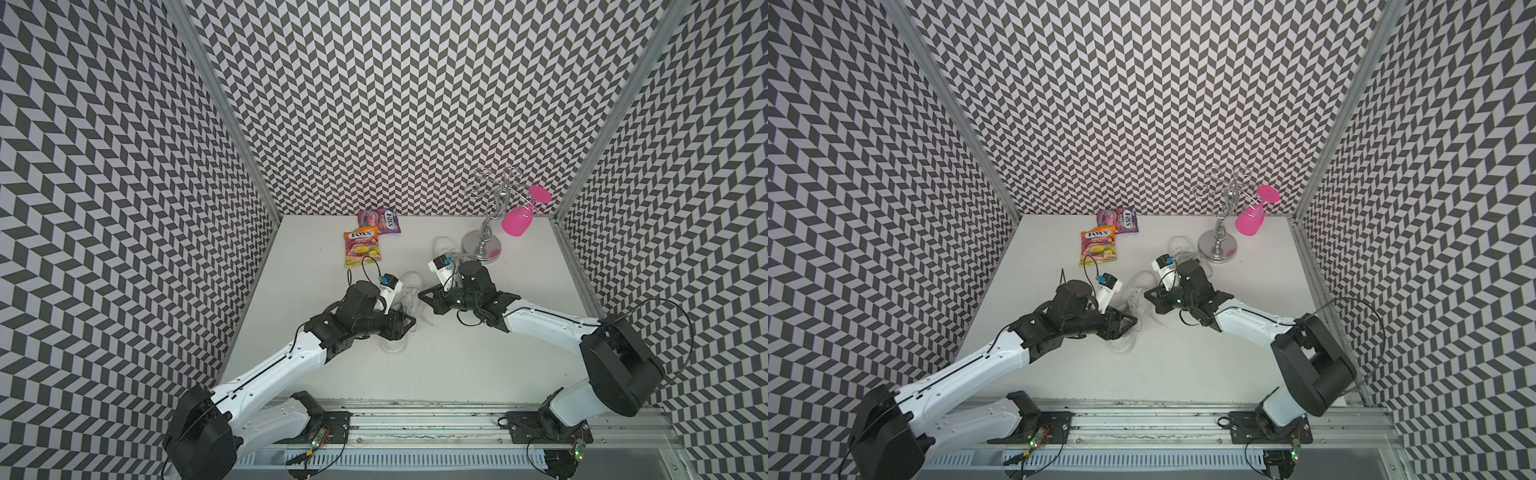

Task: Tie the shoes
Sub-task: Cross the shoelace with the shoelace.

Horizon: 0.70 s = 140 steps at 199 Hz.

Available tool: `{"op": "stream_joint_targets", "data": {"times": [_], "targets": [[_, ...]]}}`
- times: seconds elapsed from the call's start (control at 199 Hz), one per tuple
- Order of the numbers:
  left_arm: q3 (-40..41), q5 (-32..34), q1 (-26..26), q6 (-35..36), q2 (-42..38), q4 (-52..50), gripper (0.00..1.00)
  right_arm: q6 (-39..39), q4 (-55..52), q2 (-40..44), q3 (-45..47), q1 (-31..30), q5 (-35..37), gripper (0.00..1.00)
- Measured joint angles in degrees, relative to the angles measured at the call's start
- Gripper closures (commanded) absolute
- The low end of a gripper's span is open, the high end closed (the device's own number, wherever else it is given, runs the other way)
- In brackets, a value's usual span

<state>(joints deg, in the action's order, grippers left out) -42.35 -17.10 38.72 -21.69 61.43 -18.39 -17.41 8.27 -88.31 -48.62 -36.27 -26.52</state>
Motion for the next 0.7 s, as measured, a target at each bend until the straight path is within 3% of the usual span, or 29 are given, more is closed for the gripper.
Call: {"op": "stream_joint_targets", "data": {"times": [0.266,0.447,0.703], "targets": [[-4.5,-1.6,-8.8,2.4,6.9,0.4,0.52,0.7,-0.7,0.0,-0.1,-0.5,0.2,1.00],[-6.8,-2.6,-9.1,4.0,12.6,1.1,0.54,1.3,-1.1,-0.1,-0.5,-0.8,0.5,1.00],[-6.9,-3.8,-9.1,4.4,15.0,2.1,0.60,1.6,-1.8,-0.4,-0.7,-1.0,1.0,1.00]]}}
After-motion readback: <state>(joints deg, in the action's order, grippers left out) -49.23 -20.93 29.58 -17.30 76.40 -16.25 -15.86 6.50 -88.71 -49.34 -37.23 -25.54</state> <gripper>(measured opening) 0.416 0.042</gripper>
